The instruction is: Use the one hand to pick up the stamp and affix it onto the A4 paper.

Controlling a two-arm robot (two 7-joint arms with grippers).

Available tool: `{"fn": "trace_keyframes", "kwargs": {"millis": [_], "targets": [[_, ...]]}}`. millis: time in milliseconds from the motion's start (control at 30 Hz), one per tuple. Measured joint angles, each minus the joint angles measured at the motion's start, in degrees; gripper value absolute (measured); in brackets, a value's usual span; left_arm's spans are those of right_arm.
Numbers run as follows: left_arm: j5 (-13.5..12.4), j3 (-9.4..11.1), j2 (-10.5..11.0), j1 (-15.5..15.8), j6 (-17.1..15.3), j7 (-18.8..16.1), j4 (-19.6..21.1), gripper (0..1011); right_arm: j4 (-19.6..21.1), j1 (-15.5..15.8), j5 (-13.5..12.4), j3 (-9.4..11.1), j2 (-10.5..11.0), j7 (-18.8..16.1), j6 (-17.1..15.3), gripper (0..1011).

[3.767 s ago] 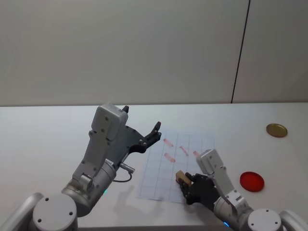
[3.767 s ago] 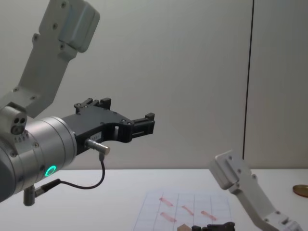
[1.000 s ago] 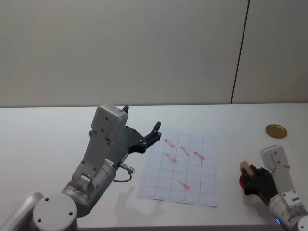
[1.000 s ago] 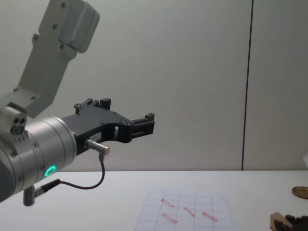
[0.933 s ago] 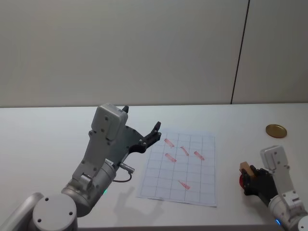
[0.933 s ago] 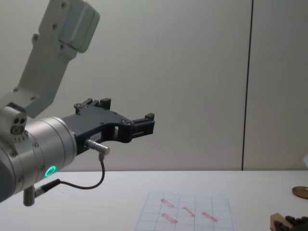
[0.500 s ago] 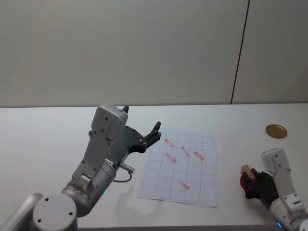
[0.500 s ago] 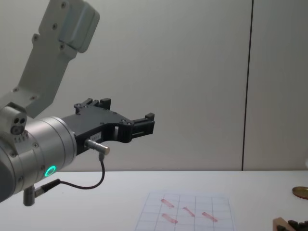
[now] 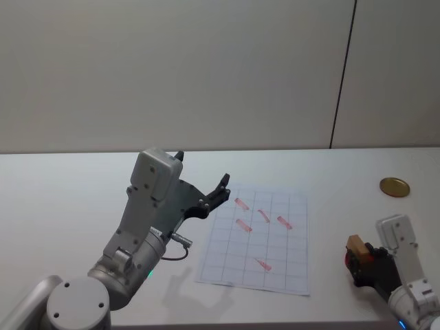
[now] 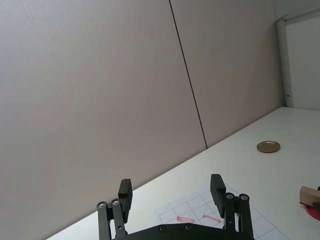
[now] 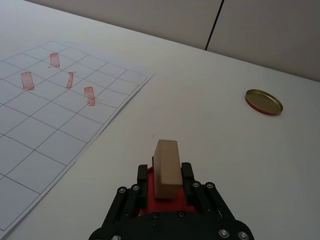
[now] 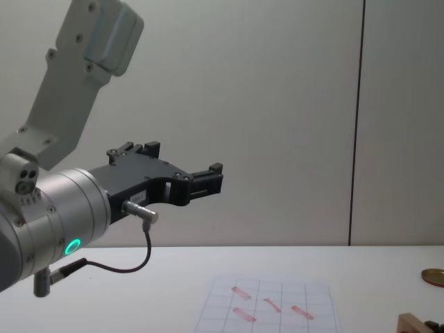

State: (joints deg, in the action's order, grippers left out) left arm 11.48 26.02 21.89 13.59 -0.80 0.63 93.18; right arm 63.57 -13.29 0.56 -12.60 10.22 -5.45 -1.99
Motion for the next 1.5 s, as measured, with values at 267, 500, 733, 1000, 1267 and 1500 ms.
{"fn": "trace_keyframes", "kwargs": {"millis": [267,500,733,1000,1267,1500], "targets": [[0.00,0.00,0.00,0.00,0.00,0.00,0.00,993,0.08,0.15,-0.02,0.15,0.08,0.04,0.49,624],[0.00,0.00,0.00,0.00,0.00,0.00,0.00,993,0.86,0.48,-0.05,0.33,0.25,0.04,1.22,818],[0.00,0.00,0.00,0.00,0.00,0.00,0.00,993,3.11,1.34,-0.33,0.60,0.61,-0.02,1.81,1001],[0.00,0.00,0.00,0.00,0.00,0.00,0.00,993,7.69,3.43,-1.53,1.12,1.44,-0.12,2.23,1001],[0.00,0.00,0.00,0.00,0.00,0.00,0.00,993,13.80,6.78,-3.72,2.05,2.92,-0.39,3.44,1001],[0.00,0.00,0.00,0.00,0.00,0.00,0.00,993,17.36,8.88,-5.08,2.62,3.89,-0.57,4.09,1001]]}}
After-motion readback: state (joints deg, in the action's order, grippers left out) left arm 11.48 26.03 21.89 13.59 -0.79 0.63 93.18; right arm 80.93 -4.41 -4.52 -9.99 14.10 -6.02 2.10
